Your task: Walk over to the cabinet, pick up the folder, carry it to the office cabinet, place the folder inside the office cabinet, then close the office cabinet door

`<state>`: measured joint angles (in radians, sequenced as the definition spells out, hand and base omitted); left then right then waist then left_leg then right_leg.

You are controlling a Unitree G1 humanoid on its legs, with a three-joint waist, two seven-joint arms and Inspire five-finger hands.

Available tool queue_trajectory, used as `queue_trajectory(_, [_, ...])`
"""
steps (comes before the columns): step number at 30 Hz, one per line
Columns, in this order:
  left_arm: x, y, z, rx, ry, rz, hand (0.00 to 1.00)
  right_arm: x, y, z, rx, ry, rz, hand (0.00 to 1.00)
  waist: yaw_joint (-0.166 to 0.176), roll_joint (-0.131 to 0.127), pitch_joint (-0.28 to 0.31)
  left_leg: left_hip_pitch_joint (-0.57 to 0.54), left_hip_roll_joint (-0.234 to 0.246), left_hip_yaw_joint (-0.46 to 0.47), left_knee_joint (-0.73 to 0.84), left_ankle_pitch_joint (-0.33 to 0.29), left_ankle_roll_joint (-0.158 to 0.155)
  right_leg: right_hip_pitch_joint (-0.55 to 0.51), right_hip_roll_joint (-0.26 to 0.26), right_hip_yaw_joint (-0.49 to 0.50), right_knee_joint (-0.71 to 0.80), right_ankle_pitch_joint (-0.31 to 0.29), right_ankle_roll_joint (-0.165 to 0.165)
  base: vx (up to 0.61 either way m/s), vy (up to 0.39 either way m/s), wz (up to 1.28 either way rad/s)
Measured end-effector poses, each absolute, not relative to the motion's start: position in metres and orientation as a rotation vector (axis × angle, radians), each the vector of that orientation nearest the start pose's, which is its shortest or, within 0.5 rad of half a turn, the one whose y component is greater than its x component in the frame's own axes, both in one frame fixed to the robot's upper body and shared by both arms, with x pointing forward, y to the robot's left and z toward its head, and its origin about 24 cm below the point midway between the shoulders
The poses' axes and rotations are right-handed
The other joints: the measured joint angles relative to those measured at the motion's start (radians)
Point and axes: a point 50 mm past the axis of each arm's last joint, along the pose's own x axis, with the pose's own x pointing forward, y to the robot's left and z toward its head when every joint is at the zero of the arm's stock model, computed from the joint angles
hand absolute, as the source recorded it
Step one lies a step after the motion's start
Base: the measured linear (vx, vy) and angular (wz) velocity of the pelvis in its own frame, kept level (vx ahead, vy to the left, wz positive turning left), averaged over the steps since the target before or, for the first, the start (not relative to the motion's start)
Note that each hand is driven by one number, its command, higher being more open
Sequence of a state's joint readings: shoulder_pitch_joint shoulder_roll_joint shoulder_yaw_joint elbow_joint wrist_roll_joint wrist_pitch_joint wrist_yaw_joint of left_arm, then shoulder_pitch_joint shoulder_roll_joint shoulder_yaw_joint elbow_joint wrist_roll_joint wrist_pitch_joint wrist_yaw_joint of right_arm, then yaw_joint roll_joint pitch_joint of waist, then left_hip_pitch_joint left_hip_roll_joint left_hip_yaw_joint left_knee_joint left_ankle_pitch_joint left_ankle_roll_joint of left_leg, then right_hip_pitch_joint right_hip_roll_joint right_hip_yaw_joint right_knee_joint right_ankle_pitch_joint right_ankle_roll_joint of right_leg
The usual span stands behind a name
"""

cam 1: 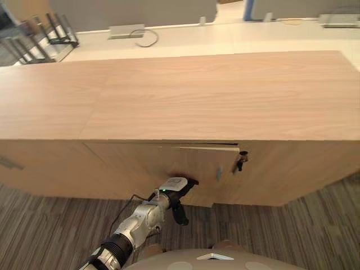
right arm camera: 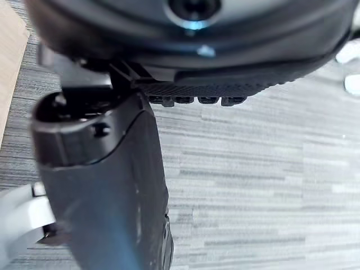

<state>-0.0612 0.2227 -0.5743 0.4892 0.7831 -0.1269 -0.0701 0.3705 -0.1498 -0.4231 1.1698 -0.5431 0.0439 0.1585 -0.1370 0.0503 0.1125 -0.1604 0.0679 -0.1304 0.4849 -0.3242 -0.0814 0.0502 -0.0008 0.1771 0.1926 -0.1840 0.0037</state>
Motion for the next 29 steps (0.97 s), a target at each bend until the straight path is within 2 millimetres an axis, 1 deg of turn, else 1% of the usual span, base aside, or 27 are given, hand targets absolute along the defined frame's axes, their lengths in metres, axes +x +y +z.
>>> queue_trajectory(1, [0.201, 0.082, -0.07, 1.055, 0.183, -0.818, 1.0, -0.067, -0.24, -0.162, -0.201, 1.62, -0.053, 1.0, 0.002, 0.016, 0.005, 0.014, -0.004, -0.056, -0.086, 0.065, -0.02, 0.001, 0.014, 0.015, -0.004, -0.002, 0.022, -0.02, 0.434, -1.64])
queue_trajectory(2, [0.193, 0.088, -0.075, 1.028, 0.221, -0.798, 1.0, -0.05, -0.212, -0.17, -0.178, 1.55, 0.028, 1.0, 0.001, -0.024, -0.005, 0.069, -0.027, 0.042, -0.155, 0.101, -0.006, 0.012, -0.034, 0.081, -0.057, 0.017, 0.072, -0.04, 0.379, -1.49])
queue_trajectory(3, [0.19, 0.092, -0.076, 0.999, 0.242, -0.775, 1.0, -0.047, -0.202, -0.172, -0.169, 1.539, 0.058, 1.0, 0.001, -0.032, -0.016, 0.072, -0.036, 0.072, -0.194, 0.114, -0.002, -0.008, -0.052, 0.106, -0.076, 0.027, 0.088, -0.03, 0.359, -1.38])
queue_trajectory(4, [0.188, 0.094, -0.078, 0.991, 0.251, -0.763, 1.0, -0.044, -0.194, -0.173, -0.16, 1.529, 0.073, 1.0, 0.0, -0.049, -0.024, 0.078, -0.047, 0.086, -0.227, 0.124, 0.002, -0.023, -0.065, 0.122, -0.089, 0.038, 0.096, 0.0, 0.097, -0.53])
queue_trajectory(5, [0.187, 0.095, -0.078, 0.992, 0.254, -0.764, 1.0, -0.044, -0.192, -0.173, -0.157, 1.528, 0.077, 1.0, 0.0, -0.05, -0.024, 0.079, -0.051, 0.093, -0.239, 0.126, 0.002, -0.029, -0.069, 0.129, -0.093, 0.04, 0.097, 0.06, 0.062, -0.39])
queue_trajectory(6, [0.184, 0.096, -0.08, 0.989, 0.265, -0.764, 1.0, -0.041, -0.189, -0.174, -0.161, 1.524, 0.091, 1.0, -0.002, -0.05, -0.024, 0.085, -0.053, 0.108, -0.265, 0.144, 0.007, -0.039, -0.073, 0.141, -0.097, 0.045, 0.099, 0.05, 0.028, -0.24])
queue_trajectory(8, [0.178, 0.102, -0.083, 0.98, 0.294, -0.755, 1.0, -0.04, -0.189, -0.174, -0.173, 1.522, 0.088, 1.0, -0.002, -0.043, -0.029, 0.091, -0.049, 0.126, -0.282, 0.154, 0.006, -0.051, -0.072, 0.155, -0.102, 0.052, 0.102, 0.11, 0.009, -0.32])
queue_trajectory(9, [0.175, 0.105, -0.086, 0.949, 0.32, -0.735, 1.0, -0.037, -0.191, -0.174, -0.186, 1.512, 0.082, 1.0, 0.001, -0.038, -0.033, 0.101, -0.042, 0.141, -0.295, 0.161, 0.017, -0.051, -0.069, 0.162, -0.111, 0.059, 0.107, 0.14, -0.011, -0.37])
queue_trajectory(12, [0.172, 0.116, -0.089, 0.922, 0.36, -0.675, 1.0, -0.03, -0.194, -0.173, -0.209, 1.481, 0.066, 1.0, 0.0, -0.03, -0.043, 0.118, -0.038, 0.151, -0.316, 0.168, 0.023, -0.047, -0.061, 0.153, -0.117, 0.069, 0.113, 0.13, -0.021, -0.17])
queue_trajectory(14, [0.173, 0.121, -0.092, 0.868, 0.404, -0.624, 1.0, -0.027, -0.194, -0.173, -0.221, 1.471, 0.06, 1.0, 0.002, -0.028, -0.057, 0.125, -0.036, 0.148, -0.323, 0.168, 0.024, -0.039, -0.06, 0.139, -0.127, 0.075, 0.111, 0.12, -0.034, 0.01])
queue_trajectory(16, [0.165, 0.129, -0.104, 0.764, 0.508, -0.547, 1.0, -0.024, -0.194, -0.173, -0.228, 1.463, 0.068, 1.0, 0.018, -0.026, -0.062, 0.153, -0.022, 0.148, -0.336, 0.168, 0.024, -0.02, -0.051, 0.118, -0.129, 0.087, 0.108, 0.1, -0.049, -0.05])
queue_trajectory(17, [0.16, 0.136, -0.113, 0.684, 0.587, -0.48, 1.0, -0.023, -0.192, -0.173, -0.217, 1.46, 0.064, 1.0, 0.028, -0.029, -0.064, 0.166, -0.021, 0.148, -0.342, 0.168, 0.024, -0.01, -0.049, 0.104, -0.129, 0.09, 0.103, 0.06, -0.041, -0.02])
queue_trajectory(18, [0.156, 0.141, -0.118, 0.641, 0.632, -0.437, 1.0, -0.023, -0.192, -0.174, -0.219, 1.462, 0.066, 1.0, 0.031, -0.029, -0.065, 0.173, -0.021, 0.147, -0.348, 0.169, 0.024, -0.006, -0.05, 0.097, -0.129, 0.091, 0.103, 0.03, -0.023, 0.04])
queue_trajectory(20, [0.137, 0.167, -0.138, 0.442, 0.828, -0.208, 1.0, -0.023, -0.192, -0.175, -0.21, 1.475, 0.045, 1.0, 0.043, -0.03, -0.067, 0.177, -0.02, 0.143, -0.353, 0.17, 0.025, -0.003, -0.049, 0.089, -0.13, 0.092, 0.1, 0.0, -0.025, 0.05])
queue_trajectory(22, [0.123, 0.184, -0.147, 0.315, 0.933, -0.042, 1.0, -0.025, -0.191, -0.176, -0.186, 1.49, 0.015, 1.0, 0.053, -0.032, -0.067, 0.177, -0.02, 0.142, -0.362, 0.18, 0.027, -0.006, -0.051, 0.078, -0.129, 0.094, 0.098, -0.03, -0.042, 0.04])
queue_trajectory(24, [0.1, 0.203, -0.157, 0.128, 1.037, 0.201, 1.0, -0.025, -0.19, -0.176, -0.141, 1.494, -0.047, 1.0, 0.062, -0.032, -0.067, 0.178, -0.022, 0.132, -0.397, 0.208, 0.029, -0.016, -0.052, 0.053, -0.128, 0.105, 0.092, -0.05, -0.038, 0.13])
queue_trajectory(25, [0.095, 0.207, -0.158, 0.098, 1.056, 0.243, 1.0, -0.026, -0.19, -0.176, -0.133, 1.497, -0.061, 1.0, 0.066, -0.032, -0.067, 0.179, -0.022, 0.129, -0.406, 0.216, 0.028, -0.019, -0.051, 0.045, -0.128, 0.112, 0.089, -0.07, -0.028, 0.12])
queue_trajectory(26, [0.082, 0.214, -0.161, 0.05, 1.096, 0.305, 1.0, -0.029, -0.19, -0.177, -0.119, 1.508, -0.085, 1.0, 0.08, -0.033, -0.067, 0.182, -0.022, 0.124, -0.423, 0.232, 0.029, -0.024, -0.051, 0.038, -0.128, 0.121, 0.09, -0.11, -0.029, 0.12])
queue_trajectory(27, [0.071, 0.217, -0.163, 0.0, 1.122, 0.355, 1.0, -0.031, -0.19, -0.177, -0.119, 1.52, -0.097, 1.0, 0.085, -0.037, -0.07, 0.183, -0.024, 0.12, -0.44, 0.247, 0.028, -0.028, -0.052, 0.029, -0.128, 0.128, 0.087, -0.12, -0.028, 0.13])
queue_trajectory(28, [0.064, 0.219, -0.164, -0.038, 1.133, 0.386, 1.0, -0.032, -0.19, -0.177, -0.113, 1.525, -0.107, 1.0, 0.086, -0.039, -0.072, 0.183, -0.025, 0.116, -0.447, 0.254, 0.028, -0.029, -0.053, 0.019, -0.128, 0.13, 0.087, -0.11, -0.021, 0.13])
queue_trajectory(29, [0.054, 0.221, -0.166, -0.103, 1.152, 0.428, 1.0, -0.034, -0.19, -0.177, -0.098, 1.533, -0.127, 1.0, 0.087, -0.046, -0.076, 0.186, -0.028, 0.112, -0.462, 0.267, 0.03, -0.031, -0.058, 0.009, -0.128, 0.132, 0.087, -0.05, -0.009, 0.08])
